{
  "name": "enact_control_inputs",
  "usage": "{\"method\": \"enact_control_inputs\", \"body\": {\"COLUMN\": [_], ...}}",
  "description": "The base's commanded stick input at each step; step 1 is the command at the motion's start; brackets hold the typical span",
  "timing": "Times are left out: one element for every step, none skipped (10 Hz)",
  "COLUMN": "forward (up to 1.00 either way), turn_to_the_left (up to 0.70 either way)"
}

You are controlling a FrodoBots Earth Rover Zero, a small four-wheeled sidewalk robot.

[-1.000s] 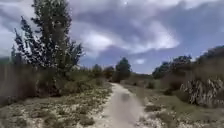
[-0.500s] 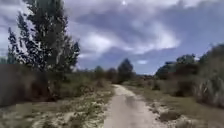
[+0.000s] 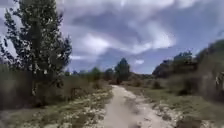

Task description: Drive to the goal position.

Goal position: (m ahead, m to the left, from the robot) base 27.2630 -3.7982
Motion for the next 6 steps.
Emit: {"method": "enact_control_inputs", "body": {"forward": [0.85,0.85,0.85,0.85,0.85,0.85], "turn_to_the_left": [0.0,0.0,0.0,0.0,0.0,0.0]}}
